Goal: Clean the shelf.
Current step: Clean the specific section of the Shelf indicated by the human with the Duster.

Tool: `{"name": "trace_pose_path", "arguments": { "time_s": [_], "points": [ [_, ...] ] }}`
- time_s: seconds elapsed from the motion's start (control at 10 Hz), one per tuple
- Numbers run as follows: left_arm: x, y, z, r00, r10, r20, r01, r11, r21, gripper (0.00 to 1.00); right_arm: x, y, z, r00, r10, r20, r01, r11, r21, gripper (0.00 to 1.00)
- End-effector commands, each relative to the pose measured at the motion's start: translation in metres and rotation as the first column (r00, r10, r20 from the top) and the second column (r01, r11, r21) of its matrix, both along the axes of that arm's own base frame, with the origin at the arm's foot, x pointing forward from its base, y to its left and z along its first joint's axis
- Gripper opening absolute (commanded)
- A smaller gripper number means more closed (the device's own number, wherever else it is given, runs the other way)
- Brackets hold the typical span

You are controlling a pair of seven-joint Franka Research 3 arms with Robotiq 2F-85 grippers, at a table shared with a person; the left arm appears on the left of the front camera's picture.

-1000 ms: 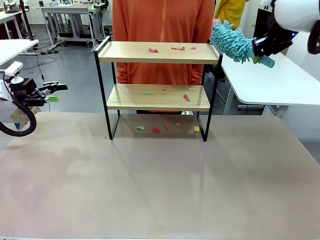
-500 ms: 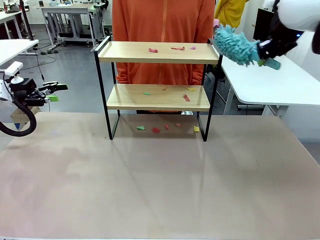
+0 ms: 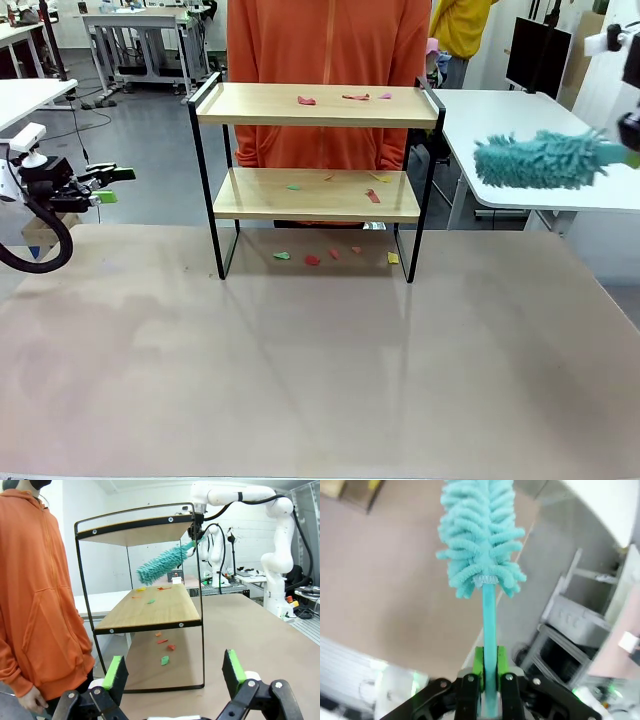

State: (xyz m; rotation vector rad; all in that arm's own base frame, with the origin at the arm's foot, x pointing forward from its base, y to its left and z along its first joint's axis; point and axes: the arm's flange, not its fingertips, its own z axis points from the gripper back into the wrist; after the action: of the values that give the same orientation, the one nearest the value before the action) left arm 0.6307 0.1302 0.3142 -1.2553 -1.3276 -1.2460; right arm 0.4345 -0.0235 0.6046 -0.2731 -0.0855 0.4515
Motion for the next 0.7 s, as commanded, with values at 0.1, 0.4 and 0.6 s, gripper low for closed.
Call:
{"name": "trace_pose_path", "arguments": {
  "time_s": [0.1, 0.4, 0.6],
  "points": [
    [0.000, -0.001, 0.002, 1.000, -0.003, 0.005, 0.003, 1.000, -0.003, 1.00, -0.038, 0.013, -0.007, 0.919, 0.326, -0.223, -0.353, 0.931, -0.094, 0.13],
    [0.000, -0.001, 0.002, 1.000, -0.003, 0.005, 0.003, 1.000, -0.003, 1.00, -0.081, 0.050, -0.020, 0.707, 0.605, -0.366, -0.636, 0.770, 0.046, 0.13],
    [0.000, -0.001, 0.002, 1.000, -0.003, 0.005, 0.003, 1.000, -0.003, 1.00, -0.086, 0.077, -0.034, 0.606, 0.698, -0.382, -0.719, 0.686, 0.113, 0.13]
  ]
}}
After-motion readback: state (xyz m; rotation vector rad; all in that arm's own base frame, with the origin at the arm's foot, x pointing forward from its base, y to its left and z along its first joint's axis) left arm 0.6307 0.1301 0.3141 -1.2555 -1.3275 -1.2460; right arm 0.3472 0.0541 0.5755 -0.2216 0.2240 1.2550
